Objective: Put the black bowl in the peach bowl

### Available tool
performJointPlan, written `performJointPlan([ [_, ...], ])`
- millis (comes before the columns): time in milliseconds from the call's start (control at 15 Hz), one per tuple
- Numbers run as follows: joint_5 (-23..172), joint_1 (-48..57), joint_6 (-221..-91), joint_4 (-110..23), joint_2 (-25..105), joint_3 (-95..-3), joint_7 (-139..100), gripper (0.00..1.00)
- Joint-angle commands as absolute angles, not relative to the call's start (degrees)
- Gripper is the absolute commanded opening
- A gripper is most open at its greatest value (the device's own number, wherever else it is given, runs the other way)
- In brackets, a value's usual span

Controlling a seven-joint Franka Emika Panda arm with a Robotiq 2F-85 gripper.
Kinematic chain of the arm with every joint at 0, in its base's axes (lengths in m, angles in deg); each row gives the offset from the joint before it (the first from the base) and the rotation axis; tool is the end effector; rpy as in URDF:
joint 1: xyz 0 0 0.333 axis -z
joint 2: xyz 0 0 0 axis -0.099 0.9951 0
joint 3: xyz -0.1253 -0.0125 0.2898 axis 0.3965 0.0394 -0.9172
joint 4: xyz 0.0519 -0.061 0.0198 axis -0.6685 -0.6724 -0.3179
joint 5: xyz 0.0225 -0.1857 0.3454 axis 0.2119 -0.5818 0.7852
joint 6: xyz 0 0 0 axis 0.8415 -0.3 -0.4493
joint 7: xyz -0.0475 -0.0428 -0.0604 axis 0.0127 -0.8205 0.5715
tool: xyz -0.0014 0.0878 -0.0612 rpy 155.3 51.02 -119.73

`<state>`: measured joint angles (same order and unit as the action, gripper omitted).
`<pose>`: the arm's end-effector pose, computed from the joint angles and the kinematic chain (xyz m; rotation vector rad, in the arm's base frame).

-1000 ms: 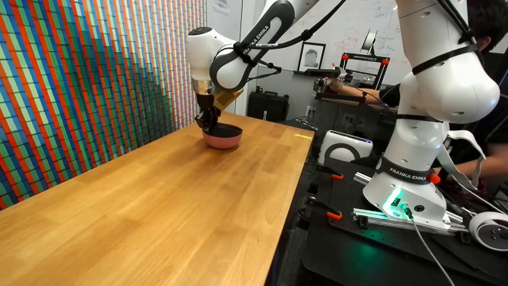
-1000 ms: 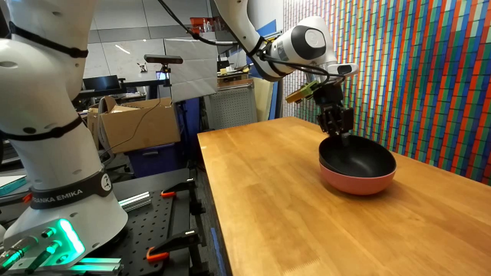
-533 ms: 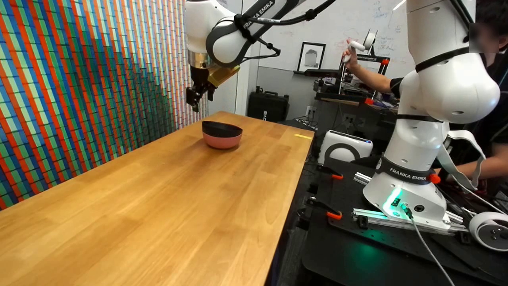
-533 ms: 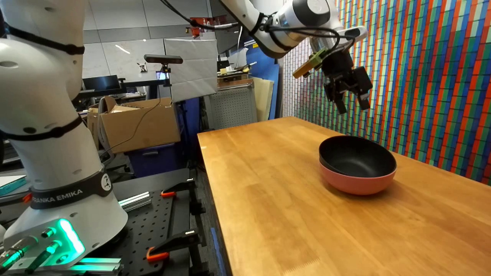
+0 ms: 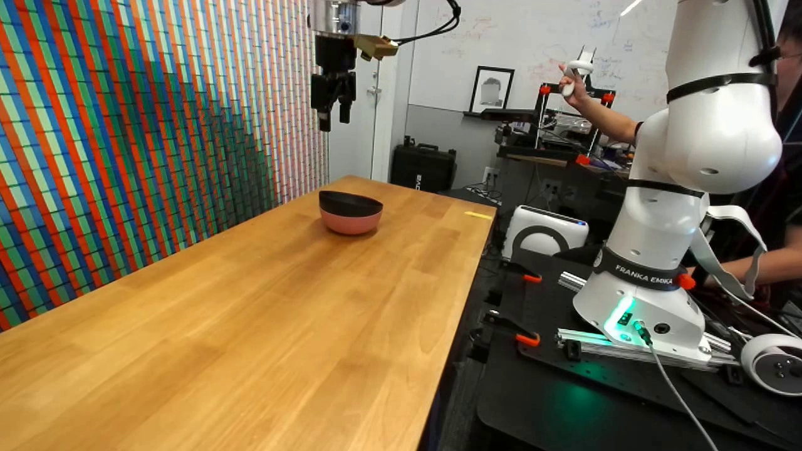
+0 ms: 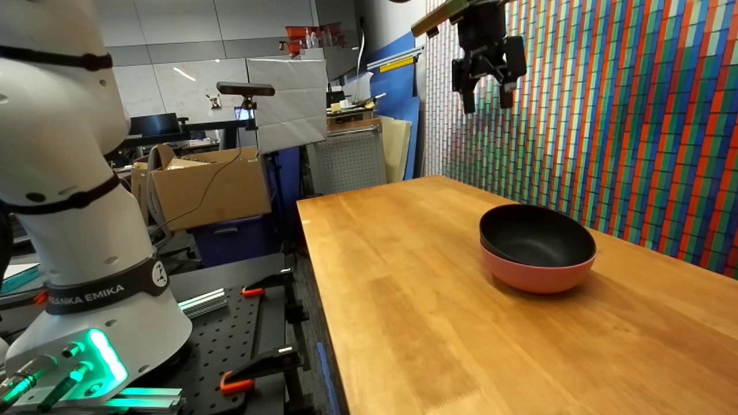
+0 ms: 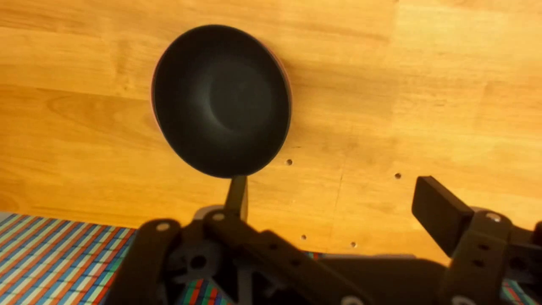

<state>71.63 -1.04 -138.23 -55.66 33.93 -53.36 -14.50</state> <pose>0.6086 0.0704 0.4378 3.0427 0.2574 0.0513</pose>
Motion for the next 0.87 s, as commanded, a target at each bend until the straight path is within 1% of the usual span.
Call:
performJointPlan([
  [0,74.0,1.8,-128.5,-54.8,30.4,-53.8,-9.9,1.00],
  [67,72.3,1.0,-132.6,-55.3,32.0,-54.3,-12.5,1.00],
  [800,72.3,1.3,-132.0,-55.3,32.4,-54.5,-12.4,1.00],
])
